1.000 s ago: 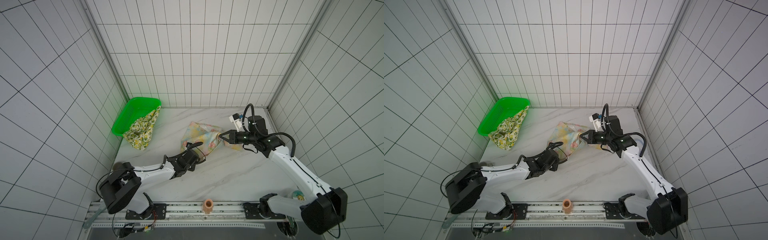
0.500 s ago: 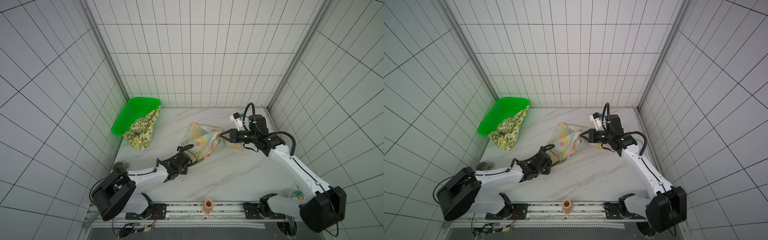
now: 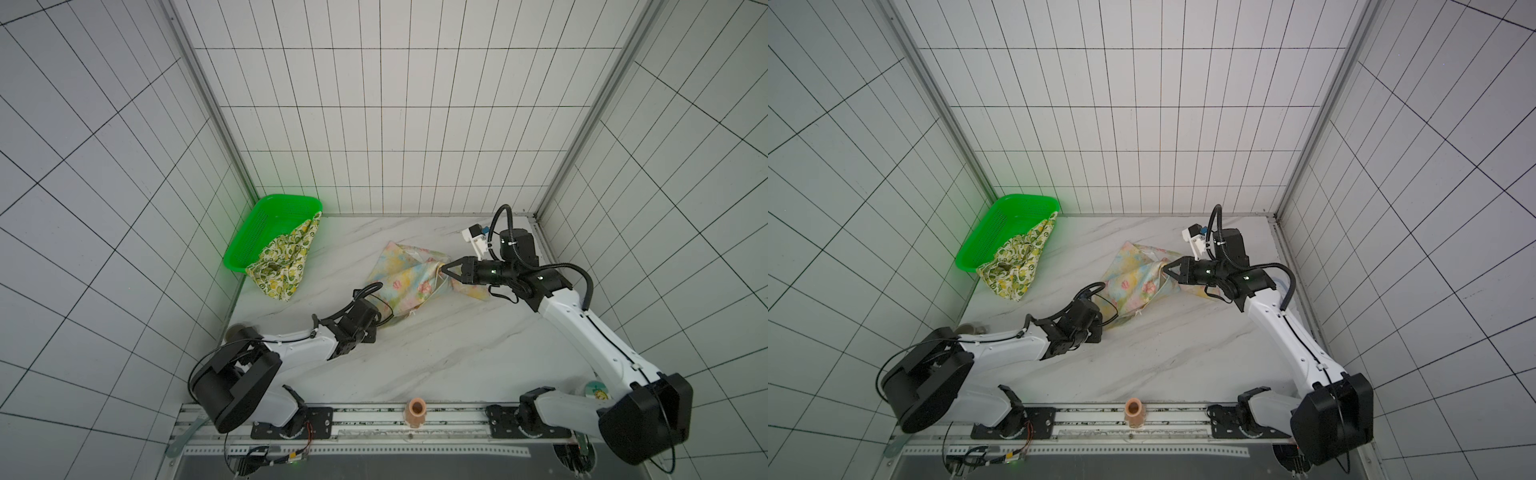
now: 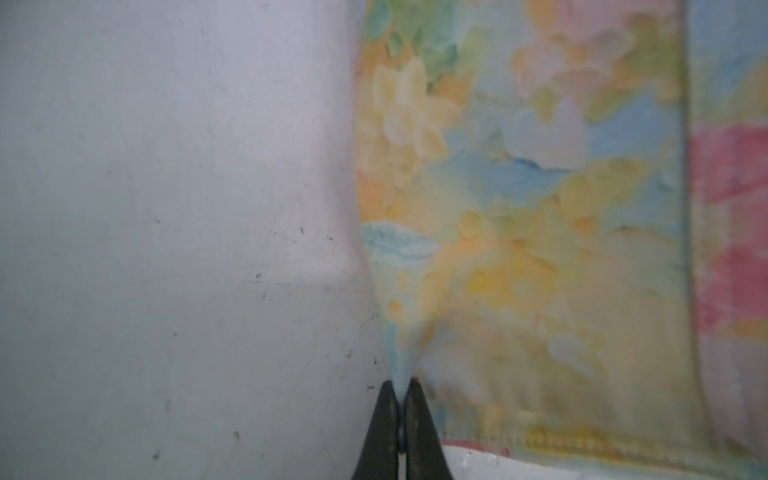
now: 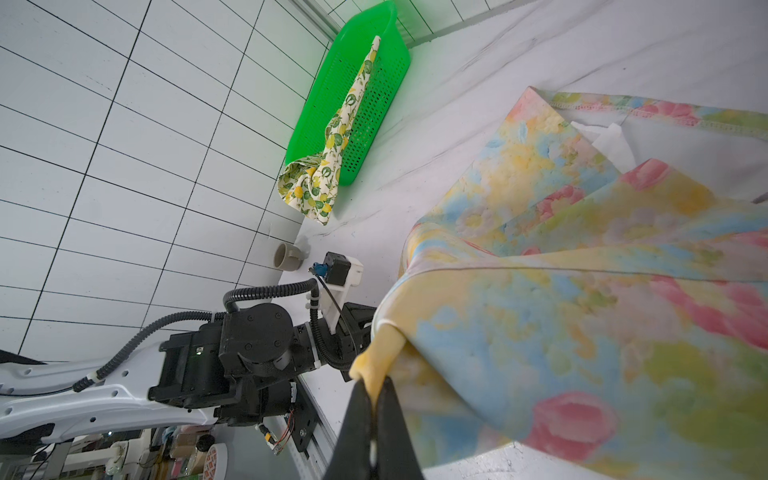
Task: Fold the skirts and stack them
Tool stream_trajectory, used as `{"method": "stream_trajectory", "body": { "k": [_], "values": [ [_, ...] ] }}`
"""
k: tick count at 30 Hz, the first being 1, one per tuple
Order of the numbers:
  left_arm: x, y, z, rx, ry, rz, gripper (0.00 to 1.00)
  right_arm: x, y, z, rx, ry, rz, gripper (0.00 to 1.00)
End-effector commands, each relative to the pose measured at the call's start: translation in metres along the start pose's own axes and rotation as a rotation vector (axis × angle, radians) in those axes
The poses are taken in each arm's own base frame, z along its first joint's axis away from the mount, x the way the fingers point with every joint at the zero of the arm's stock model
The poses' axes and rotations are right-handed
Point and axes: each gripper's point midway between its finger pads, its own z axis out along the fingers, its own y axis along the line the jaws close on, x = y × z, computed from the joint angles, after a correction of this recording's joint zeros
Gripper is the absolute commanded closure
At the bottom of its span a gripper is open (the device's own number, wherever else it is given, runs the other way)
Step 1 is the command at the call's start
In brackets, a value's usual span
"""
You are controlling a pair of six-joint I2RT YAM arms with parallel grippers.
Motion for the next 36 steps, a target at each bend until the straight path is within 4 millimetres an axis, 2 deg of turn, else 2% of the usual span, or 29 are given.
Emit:
{"method": "stream_trajectory", "body": {
  "k": [1,5,9,12,14,18,21,26,28,31,36],
  "values": [
    [-0.001,0.005,-0.003,0.002,0.012,-0.02,1.0,-0.033,0.023,-0.02,-0.022,-0.092,-0.089,1.0],
    [-0.039,0.01,-0.024,0.012,-0.067,-0.067,1.0,-0.036,0.004,-0.022,0.03,-0.109,-0.083,1.0],
    [-0.095,0.016,-0.062,0.022,-0.174,-0.101,1.0,-0.048,-0.017,-0.028,0.115,-0.152,-0.087,1.0],
    [-0.147,0.028,-0.104,0.014,-0.296,-0.121,1.0,-0.07,-0.029,-0.042,0.155,-0.202,-0.097,1.0],
    [-0.183,0.039,-0.136,0.011,-0.407,-0.145,1.0,-0.092,-0.035,-0.059,0.194,-0.258,-0.091,1.0],
    [-0.234,0.053,-0.197,0.02,-0.566,-0.178,1.0,-0.115,-0.022,-0.083,0.23,-0.348,-0.12,1.0],
    [-0.253,0.055,-0.233,0.021,-0.623,-0.171,1.0,-0.119,-0.004,-0.1,0.228,-0.397,-0.145,1.0],
    [-0.262,0.055,-0.276,0.033,-0.684,-0.166,1.0,-0.103,0.019,-0.117,0.193,-0.401,-0.156,1.0],
    [-0.264,0.054,-0.287,0.044,-0.695,-0.166,1.0,-0.103,0.022,-0.121,0.201,-0.405,-0.155,1.0],
    [-0.273,0.054,-0.302,0.03,-0.712,-0.158,1.0,-0.113,0.029,-0.128,0.216,-0.423,-0.178,1.0],
    [-0.299,0.055,-0.308,0.021,-0.735,-0.153,1.0,-0.14,0.026,-0.125,0.226,-0.442,-0.177,1.0]
  ]
}}
